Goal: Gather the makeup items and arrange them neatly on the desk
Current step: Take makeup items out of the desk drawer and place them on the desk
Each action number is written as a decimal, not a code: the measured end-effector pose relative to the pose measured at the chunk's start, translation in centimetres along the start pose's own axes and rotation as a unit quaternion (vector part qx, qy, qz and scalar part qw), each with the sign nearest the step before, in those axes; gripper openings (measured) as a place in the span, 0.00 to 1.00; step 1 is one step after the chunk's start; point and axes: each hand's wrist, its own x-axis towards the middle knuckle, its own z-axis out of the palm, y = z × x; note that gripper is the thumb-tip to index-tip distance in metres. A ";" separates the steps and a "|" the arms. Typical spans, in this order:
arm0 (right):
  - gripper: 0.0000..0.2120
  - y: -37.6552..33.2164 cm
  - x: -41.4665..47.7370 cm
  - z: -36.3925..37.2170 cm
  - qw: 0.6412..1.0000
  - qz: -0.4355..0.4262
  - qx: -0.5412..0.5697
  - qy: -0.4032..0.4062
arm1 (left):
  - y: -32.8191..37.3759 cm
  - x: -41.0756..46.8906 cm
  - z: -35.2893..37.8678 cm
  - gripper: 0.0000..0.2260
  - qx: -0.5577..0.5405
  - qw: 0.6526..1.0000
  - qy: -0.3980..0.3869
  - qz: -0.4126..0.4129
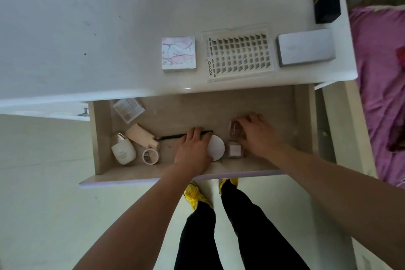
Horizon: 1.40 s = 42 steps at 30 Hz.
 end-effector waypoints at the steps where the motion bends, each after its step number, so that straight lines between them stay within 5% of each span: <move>1: 0.26 0.4 0.2 -0.3 1.000 0.021 0.021 0.008 | 0.1 0.0 0.0 0.31 -0.002 1.000 0.008 0.000; 7: 0.10 1.9 -0.3 0.1 0.992 0.056 0.107 -0.044 | 0.8 -0.5 -0.9 0.20 -0.012 0.995 0.076 0.057; 16: 0.30 0.3 0.0 -0.6 0.995 0.004 0.098 0.010 | -0.2 -0.7 -1.4 0.16 -0.229 0.971 0.061 -0.035; 22: 0.30 -2.4 1.3 0.7 0.999 -0.009 -0.027 -0.019 | -3.3 -3.5 -2.2 0.16 -0.342 0.921 0.107 -0.153; 30: 0.08 -3.0 -0.2 -0.3 0.997 -0.006 0.071 0.006 | -5.2 -7.8 -5.7 0.12 -0.485 0.840 0.147 -0.193; 42: 0.12 -10.8 -3.3 -11.4 0.974 -0.072 0.192 0.095 | -11.1 -10.7 -16.8 0.11 -0.615 0.708 0.264 -0.223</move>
